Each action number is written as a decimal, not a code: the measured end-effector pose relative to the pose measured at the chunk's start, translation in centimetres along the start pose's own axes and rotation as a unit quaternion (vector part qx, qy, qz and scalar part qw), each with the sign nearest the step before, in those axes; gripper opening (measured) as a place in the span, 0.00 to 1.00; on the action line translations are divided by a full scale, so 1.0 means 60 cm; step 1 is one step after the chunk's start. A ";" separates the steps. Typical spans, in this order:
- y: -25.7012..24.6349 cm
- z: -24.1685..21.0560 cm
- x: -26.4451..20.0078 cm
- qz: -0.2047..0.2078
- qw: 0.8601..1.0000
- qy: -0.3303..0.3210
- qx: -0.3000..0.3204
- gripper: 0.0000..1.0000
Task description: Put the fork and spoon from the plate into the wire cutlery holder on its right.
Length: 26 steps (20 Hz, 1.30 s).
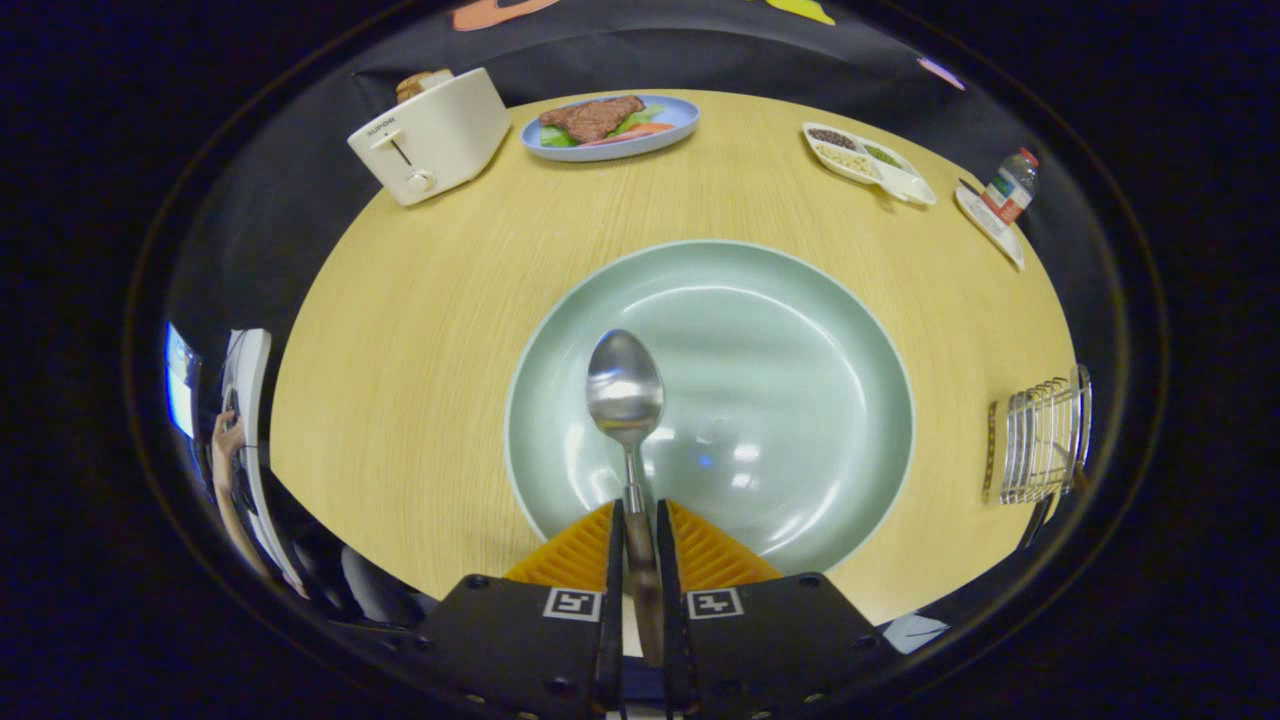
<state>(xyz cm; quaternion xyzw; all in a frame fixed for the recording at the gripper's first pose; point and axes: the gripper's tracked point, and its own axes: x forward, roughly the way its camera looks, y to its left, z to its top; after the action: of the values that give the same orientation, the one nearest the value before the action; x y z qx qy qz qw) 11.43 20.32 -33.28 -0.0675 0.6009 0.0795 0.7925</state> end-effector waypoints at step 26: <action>-0.331 -0.035 -0.285 -0.052 0.988 -0.122 0.075 0.01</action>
<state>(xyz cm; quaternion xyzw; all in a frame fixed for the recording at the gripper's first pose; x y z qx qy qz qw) 9.01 -0.33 -17.13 -0.0290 0.4997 0.0001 0.8657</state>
